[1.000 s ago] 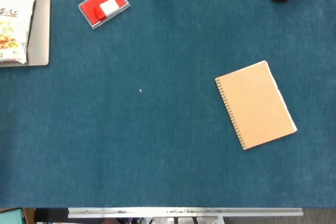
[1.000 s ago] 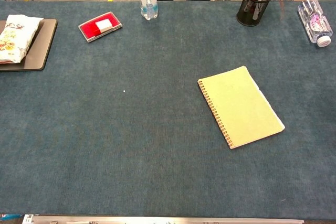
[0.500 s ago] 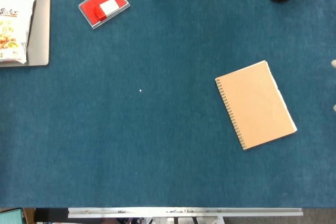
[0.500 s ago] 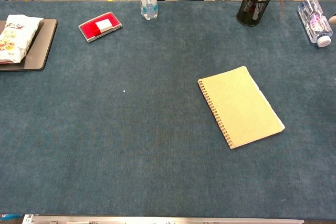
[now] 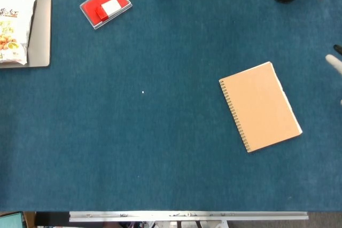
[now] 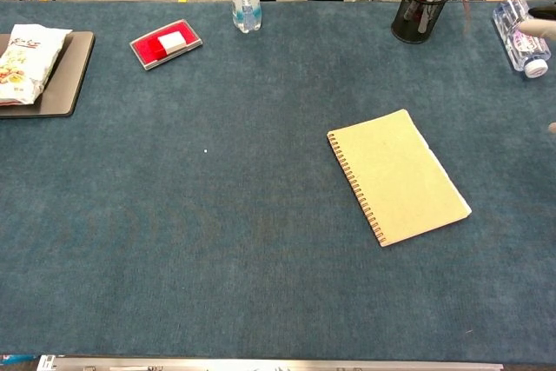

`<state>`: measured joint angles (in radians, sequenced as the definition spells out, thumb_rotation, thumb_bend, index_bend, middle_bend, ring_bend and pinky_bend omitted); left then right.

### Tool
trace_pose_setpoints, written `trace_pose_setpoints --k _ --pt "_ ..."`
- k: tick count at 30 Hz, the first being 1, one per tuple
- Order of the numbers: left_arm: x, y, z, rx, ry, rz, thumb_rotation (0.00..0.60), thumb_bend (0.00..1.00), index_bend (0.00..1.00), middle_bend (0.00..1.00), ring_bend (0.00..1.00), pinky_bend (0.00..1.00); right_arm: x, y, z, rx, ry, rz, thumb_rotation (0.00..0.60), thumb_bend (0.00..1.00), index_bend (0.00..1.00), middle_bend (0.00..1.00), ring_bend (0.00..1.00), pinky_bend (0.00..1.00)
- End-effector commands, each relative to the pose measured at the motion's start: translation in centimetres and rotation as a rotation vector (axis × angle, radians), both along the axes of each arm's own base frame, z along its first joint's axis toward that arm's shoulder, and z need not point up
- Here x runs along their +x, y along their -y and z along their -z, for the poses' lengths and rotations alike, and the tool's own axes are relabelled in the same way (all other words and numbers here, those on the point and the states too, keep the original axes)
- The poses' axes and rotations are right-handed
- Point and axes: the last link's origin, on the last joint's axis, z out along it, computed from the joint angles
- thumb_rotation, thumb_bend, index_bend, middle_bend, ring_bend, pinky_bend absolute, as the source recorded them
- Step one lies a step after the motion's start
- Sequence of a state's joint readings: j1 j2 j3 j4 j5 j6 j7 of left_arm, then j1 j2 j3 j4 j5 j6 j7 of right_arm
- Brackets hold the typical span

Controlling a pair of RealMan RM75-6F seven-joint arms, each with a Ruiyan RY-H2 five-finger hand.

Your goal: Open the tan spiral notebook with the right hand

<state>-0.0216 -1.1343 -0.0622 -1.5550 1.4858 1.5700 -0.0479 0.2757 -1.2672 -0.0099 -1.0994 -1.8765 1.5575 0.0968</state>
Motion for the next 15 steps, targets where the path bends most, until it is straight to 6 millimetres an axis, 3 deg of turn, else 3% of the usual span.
trace_pose_setpoints --k 1,10,15 --pt "0.0 0.0 -0.1 0.002 0.002 0.000 0.600 0.25 0.49 0.23 0.10 0.25 -0.4 0.6 0.8 0.031 -0.049 -0.009 0.600 0.08 0.08 0.04 0.00 0.14" --pt "0.0 0.1 -0.2 0.003 0.007 0.001 0.600 0.25 0.49 0.23 0.10 0.25 -1.4 1.9 2.3 0.081 -0.121 -0.016 0.600 0.21 0.06 0.04 0.00 0.14" --pt "0.0 0.1 -0.2 0.002 0.005 -0.001 0.600 0.25 0.49 0.23 0.10 0.25 -1.8 2.4 3.6 0.110 -0.135 -0.012 0.600 0.22 0.06 0.03 0.00 0.13"
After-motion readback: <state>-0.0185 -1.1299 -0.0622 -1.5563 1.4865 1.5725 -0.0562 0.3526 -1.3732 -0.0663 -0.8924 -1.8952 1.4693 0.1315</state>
